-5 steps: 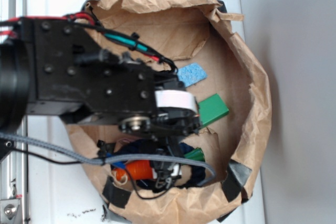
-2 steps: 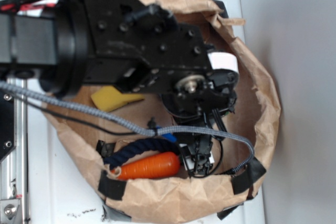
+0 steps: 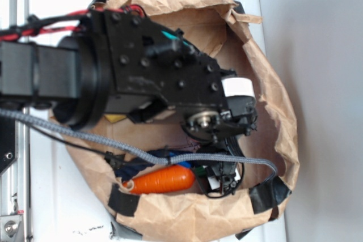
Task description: Grab the green block.
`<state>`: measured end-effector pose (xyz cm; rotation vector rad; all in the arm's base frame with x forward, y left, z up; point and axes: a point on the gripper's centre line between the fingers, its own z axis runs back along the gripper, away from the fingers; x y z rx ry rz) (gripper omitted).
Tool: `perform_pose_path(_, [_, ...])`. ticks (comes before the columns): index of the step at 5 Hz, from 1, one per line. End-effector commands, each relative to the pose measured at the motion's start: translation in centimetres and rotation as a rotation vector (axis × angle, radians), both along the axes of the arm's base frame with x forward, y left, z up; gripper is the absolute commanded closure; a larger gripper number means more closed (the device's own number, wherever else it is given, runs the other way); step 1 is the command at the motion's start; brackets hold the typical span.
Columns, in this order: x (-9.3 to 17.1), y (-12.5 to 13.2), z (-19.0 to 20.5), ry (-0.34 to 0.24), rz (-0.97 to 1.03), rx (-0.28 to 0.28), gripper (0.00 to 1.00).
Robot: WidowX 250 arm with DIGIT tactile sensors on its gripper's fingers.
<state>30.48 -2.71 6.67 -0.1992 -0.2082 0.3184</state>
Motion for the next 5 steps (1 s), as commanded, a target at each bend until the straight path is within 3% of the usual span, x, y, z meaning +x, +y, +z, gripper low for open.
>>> perform_pose_path(1, [1.0, 0.2, -0.3, -0.063, 0.008, 0.008, 0.0])
perform_pose_path(5, [1.9, -0.2, -1.5, -0.083, 0.031, 0.023, 0.0])
